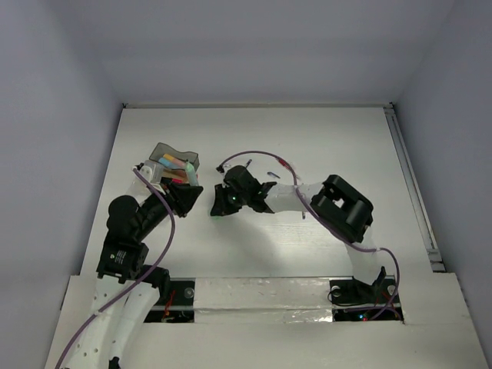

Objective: Sort the stationery into containers
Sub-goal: Pick up the pen cap from the center of the board, then close the pen cap on the pen.

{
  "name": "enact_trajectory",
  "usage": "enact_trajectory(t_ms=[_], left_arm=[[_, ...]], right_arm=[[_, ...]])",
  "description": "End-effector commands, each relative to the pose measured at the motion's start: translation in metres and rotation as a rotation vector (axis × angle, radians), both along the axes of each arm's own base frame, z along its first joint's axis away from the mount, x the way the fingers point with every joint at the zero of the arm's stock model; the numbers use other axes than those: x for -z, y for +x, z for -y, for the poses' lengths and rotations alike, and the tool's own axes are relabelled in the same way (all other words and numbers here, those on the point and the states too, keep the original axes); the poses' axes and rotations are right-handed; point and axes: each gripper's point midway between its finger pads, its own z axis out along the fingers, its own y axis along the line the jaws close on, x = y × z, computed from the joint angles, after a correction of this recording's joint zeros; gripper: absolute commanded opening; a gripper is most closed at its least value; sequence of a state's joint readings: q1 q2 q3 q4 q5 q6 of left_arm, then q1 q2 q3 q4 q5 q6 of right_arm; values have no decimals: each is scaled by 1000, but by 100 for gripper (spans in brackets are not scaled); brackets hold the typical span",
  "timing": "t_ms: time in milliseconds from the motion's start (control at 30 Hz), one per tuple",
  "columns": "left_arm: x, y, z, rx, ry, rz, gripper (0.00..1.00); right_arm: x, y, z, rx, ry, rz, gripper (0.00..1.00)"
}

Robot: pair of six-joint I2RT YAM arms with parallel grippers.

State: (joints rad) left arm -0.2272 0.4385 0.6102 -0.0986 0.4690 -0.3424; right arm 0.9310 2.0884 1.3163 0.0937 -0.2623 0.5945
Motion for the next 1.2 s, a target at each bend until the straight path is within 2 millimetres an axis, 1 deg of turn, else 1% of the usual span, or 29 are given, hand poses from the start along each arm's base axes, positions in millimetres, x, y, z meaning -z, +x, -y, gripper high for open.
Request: enact_trajectory(t_ms=[0, 33, 67, 100, 133, 167, 200, 233, 267, 300, 333, 367, 400, 500, 567, 667, 700, 733, 767, 800, 833, 867, 967, 1033, 1133, 1167], left_arm=[[-16, -1, 9, 61, -22, 60, 0], [-19, -6, 14, 99, -33, 68, 0], [-26, -6, 17, 115, -43, 87, 0], [-30, -8, 19, 137, -52, 101, 0], [-39, -14, 25, 188, -64, 141, 0], [-44, -18, 29, 219, -91, 144, 0], [-45, -22, 34, 258, -111, 150, 0], [-46, -33, 42, 341, -132, 154, 0], [-52, -38, 48, 391, -192, 165, 0], [-55, -44, 51, 436, -219, 175, 0], [-55, -53, 56, 501, -233, 178, 0], [-61, -56, 58, 530, -251, 224, 0], [-64, -60, 59, 558, -271, 211, 0], [-66, -62, 63, 606, -266, 217, 0], [-65, -63, 64, 627, -259, 216, 0], [-63, -65, 64, 633, -251, 213, 0], [-64, -65, 64, 632, -248, 214, 0], [-63, -65, 64, 630, -246, 214, 0], [-62, -65, 64, 629, -244, 212, 0], [-62, -65, 64, 628, -244, 211, 0], [-62, -63, 64, 621, -244, 209, 0], [-61, -62, 64, 617, -239, 206, 0], [-61, -62, 64, 615, -239, 204, 0], [-60, -61, 64, 615, -239, 203, 0], [-61, -60, 64, 614, -239, 204, 0], [-60, -60, 64, 612, -241, 200, 0]], right_arm=[[-87, 13, -5, 11, 171, 191, 0], [-102, 14, -4, 13, 199, 221, 0], [-139, 18, 0, 25, 269, 278, 0], [-150, 24, 8, 42, 289, 299, 0], [-166, 28, 14, 56, 320, 325, 0], [-181, 32, 20, 73, 347, 345, 0], [-212, 34, 30, 86, 404, 386, 0], [-223, 45, 45, 118, 437, 393, 0], [-238, 45, 53, 116, 486, 407, 0], [-278, 42, 62, 104, 601, 477, 0], [-288, 39, 70, 81, 646, 476, 0], [-307, 32, 72, 60, 701, 520, 0], [-320, 27, 74, 44, 730, 546, 0], [-368, 9, 82, -17, 843, 654, 0], [-393, 1, 88, -27, 891, 699, 0], [-407, -5, 90, -48, 917, 706, 0], [-418, -12, 91, -73, 953, 717, 0], [-419, -20, 88, -125, 969, 692, 0], [-413, -20, 84, -141, 968, 667, 0], [-423, -26, 85, -169, 1005, 680, 0], [-423, -35, 84, -213, 1027, 650, 0], [-425, -35, 84, -217, 1043, 658, 0], [-426, -44, 85, -264, 1062, 643, 0], [-431, -50, 87, -289, 1089, 648, 0], [-429, -53, 82, -313, 1087, 644, 0], [-430, -58, 79, -328, 1095, 640, 0]])
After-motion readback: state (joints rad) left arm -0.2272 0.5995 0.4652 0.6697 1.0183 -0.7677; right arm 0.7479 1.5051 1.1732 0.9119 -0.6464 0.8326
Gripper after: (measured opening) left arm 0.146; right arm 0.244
